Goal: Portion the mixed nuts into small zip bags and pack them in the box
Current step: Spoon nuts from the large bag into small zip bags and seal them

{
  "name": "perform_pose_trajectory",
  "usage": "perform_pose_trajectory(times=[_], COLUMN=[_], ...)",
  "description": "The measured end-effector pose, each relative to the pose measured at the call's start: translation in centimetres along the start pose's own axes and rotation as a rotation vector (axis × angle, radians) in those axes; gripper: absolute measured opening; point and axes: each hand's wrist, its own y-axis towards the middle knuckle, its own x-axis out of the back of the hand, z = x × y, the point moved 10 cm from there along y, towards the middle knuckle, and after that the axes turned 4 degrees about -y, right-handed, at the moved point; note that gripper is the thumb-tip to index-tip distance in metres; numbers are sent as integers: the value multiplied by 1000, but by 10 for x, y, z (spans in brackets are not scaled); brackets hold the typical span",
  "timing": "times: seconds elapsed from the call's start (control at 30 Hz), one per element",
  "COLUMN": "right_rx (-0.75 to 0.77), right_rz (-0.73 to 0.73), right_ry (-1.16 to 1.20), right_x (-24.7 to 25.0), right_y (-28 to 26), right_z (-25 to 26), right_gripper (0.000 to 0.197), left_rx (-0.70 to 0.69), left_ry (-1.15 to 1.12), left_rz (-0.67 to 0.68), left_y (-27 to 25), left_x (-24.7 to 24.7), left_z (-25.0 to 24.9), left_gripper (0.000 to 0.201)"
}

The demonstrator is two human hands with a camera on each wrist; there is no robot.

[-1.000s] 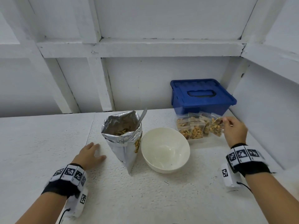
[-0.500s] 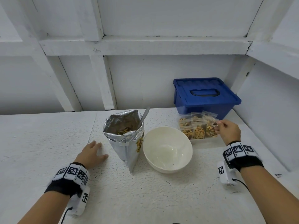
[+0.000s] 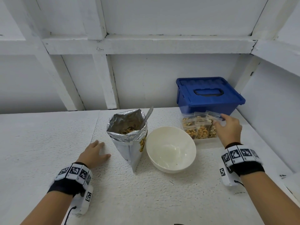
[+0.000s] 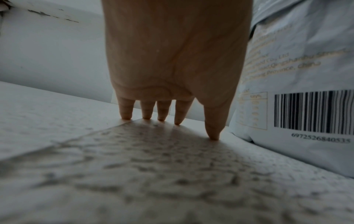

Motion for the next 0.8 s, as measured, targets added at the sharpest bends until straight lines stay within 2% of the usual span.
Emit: perform_pose_trajectory(times=[0.1, 0.23, 0.3, 0.37, 0.43, 0.5, 0.6, 0.7, 0.8], right_rx=[138, 344, 367, 376, 415, 455, 471, 427, 390], right_rz=[59, 397, 591, 764, 863, 902, 893, 846, 775], right_ry=[70, 141, 45, -165, -397, -527, -591, -536, -455], right_x=[-1, -39, -70, -101, -121, -131, -137, -136, -132], right_y=[-27, -88, -114, -133, -144, -151, -151, -146, -141], right_z=[42, 97, 102, 94, 87, 85, 85, 85, 85], right_gripper=[36, 31, 36, 48, 62, 64, 50, 29, 26], left_rx=[-1, 7, 14, 15, 12, 15, 21, 23, 22], left_ry=[9, 13, 14, 16, 18, 19, 18, 21, 22], left_rz=[-5, -2, -1, -1, -1, -3, -1, -1, -1], left_y=[1, 3, 3, 3, 3, 2, 3, 2, 1], left_x=[0, -1, -2, -2, -2, -2, -3, -3, -2], left_z=[0, 1, 2, 2, 2, 3, 4, 4, 3], left_gripper=[69, 70, 71, 71, 72, 72, 72, 72, 71])
